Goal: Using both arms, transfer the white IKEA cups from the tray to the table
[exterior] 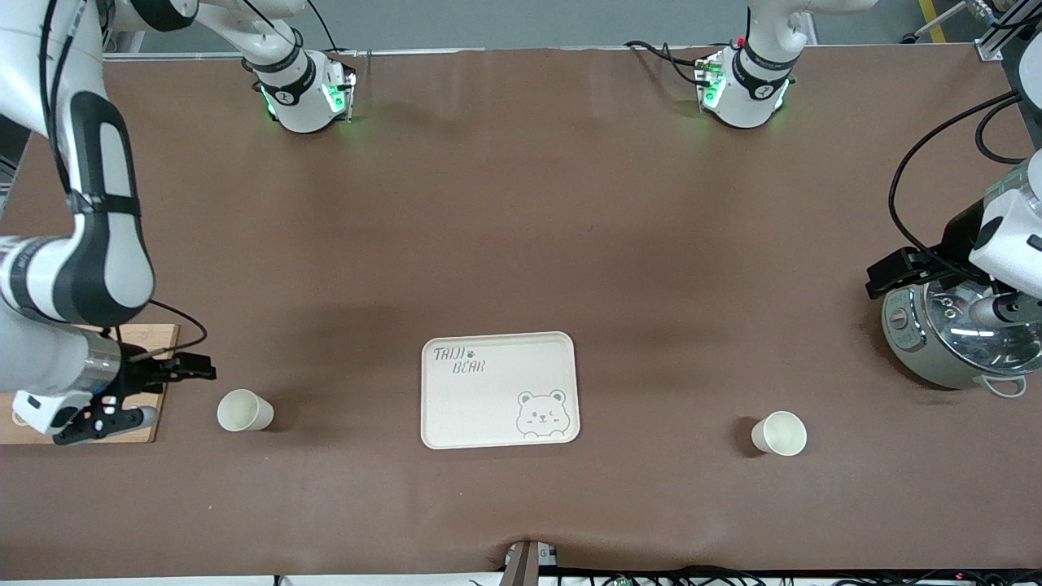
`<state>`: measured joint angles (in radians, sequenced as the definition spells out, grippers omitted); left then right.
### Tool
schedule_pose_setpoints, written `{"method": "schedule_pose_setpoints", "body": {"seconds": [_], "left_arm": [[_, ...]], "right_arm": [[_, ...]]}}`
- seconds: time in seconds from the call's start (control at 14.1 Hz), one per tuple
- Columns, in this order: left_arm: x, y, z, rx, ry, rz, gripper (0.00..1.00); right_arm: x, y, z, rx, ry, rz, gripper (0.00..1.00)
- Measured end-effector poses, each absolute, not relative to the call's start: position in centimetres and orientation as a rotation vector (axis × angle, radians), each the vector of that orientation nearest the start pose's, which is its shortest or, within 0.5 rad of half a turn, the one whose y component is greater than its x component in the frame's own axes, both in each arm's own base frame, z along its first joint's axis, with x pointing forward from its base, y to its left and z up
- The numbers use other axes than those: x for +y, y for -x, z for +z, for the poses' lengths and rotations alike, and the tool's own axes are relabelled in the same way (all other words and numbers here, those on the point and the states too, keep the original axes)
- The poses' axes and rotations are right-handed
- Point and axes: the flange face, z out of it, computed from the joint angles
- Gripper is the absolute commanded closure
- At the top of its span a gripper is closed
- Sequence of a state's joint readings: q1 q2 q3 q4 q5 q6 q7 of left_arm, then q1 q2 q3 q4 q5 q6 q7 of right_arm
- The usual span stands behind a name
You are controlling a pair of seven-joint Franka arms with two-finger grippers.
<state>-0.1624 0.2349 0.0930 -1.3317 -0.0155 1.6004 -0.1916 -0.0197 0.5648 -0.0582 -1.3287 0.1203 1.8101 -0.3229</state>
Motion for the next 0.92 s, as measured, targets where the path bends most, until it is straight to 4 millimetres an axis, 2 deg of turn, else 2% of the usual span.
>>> {"method": "schedule_pose_setpoints", "body": {"seconds": [0.36, 0.71, 0.78, 0.92], "left_arm": [[-5.1, -62.5, 60.8, -0.19, 3.135, -0.062, 0.0], [-5.0, -62.4, 61.0, -0.192, 3.135, -0.062, 0.0], [-5.0, -62.4, 61.0, -0.193, 3.135, -0.062, 0.0], [-5.0, -62.4, 61.0, -0.193, 3.134, -0.062, 0.0]], "right_arm": [[-3.4, -67.6, 47.3, -0.287, 3.015, 0.16, 0.0], [-3.7, -63.9, 55.5, -0.217, 3.079, 0.131, 0.0], [-3.8, -63.3, 56.5, -0.199, 3.088, 0.124, 0.0], [-3.7, -62.4, 57.3, -0.168, 3.094, 0.138, 0.0]]}}
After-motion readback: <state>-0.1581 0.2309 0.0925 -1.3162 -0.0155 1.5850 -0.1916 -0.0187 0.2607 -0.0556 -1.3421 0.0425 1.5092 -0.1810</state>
